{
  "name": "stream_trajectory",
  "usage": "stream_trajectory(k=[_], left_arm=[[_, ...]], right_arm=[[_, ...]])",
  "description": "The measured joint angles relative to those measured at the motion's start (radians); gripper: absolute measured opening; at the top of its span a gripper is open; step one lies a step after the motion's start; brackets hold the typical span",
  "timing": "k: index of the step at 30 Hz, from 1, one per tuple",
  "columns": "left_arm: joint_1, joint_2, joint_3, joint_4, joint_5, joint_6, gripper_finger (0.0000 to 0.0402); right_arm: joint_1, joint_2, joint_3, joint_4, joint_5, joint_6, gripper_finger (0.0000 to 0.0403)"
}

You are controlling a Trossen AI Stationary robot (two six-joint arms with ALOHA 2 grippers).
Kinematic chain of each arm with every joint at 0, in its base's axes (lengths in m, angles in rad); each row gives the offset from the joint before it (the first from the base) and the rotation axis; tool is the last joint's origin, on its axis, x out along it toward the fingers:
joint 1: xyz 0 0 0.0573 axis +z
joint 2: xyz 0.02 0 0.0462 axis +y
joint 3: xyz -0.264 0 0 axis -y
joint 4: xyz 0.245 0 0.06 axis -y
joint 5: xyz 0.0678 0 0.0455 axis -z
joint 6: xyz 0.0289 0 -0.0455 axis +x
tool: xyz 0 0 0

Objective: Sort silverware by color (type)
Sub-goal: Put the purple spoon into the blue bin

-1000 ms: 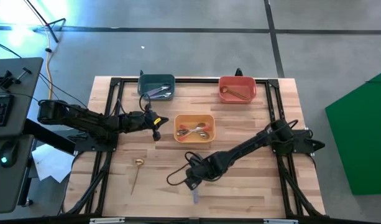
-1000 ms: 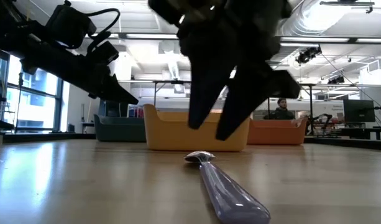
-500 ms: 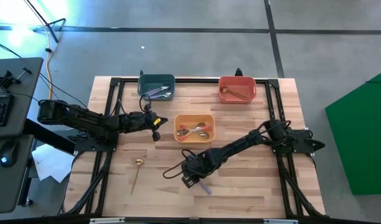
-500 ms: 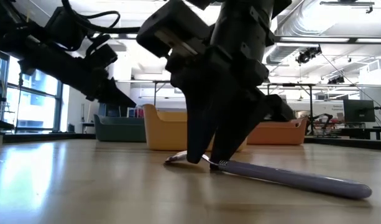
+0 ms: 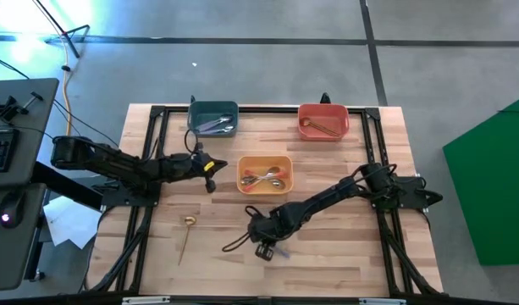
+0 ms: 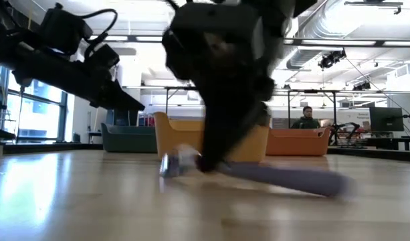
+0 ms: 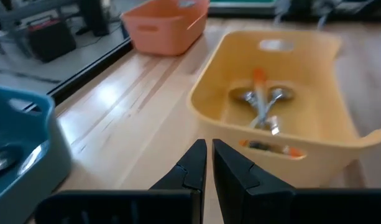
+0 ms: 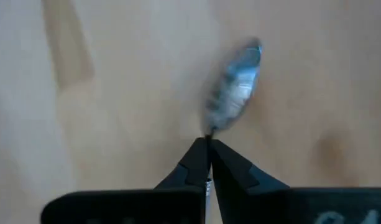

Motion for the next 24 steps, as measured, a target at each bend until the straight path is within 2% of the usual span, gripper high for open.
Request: stream_trajectory(k=[4,6,10,14,20,24], left_arm=[[-0.016,0.0,-0.036,0.119,0.069,-0.039,0.0016],[-0.03,0.0,-0.054,0.186,0.072,-0.086,0.0016],[-0.061,-0.001,-0.068,0.261,0.071,-0.088,0.0017],[-0.084,-0.001,-0.068,0.276,0.07,-0.079,0.0023],[-0.112,0.0,-0.068,0.283,0.074,-0.061,0.0047],[-0.119,-0.001,-0.068,0.309,0.078,-0.047,0.0066]], right_arm=[[0.0,-0.042,0.0,0.078,0.224,-0.187,0.0002],[0.002,-0.057,0.0,0.137,0.334,-0.28,0.0],[0.014,-0.069,0.001,0.309,0.473,-0.466,0.0],[0.016,-0.07,0.002,0.467,0.522,-0.61,0.0],[0.016,-0.07,0.001,0.593,0.566,-0.745,0.0],[0.009,-0.075,-0.098,0.84,0.556,-0.833,0.0]])
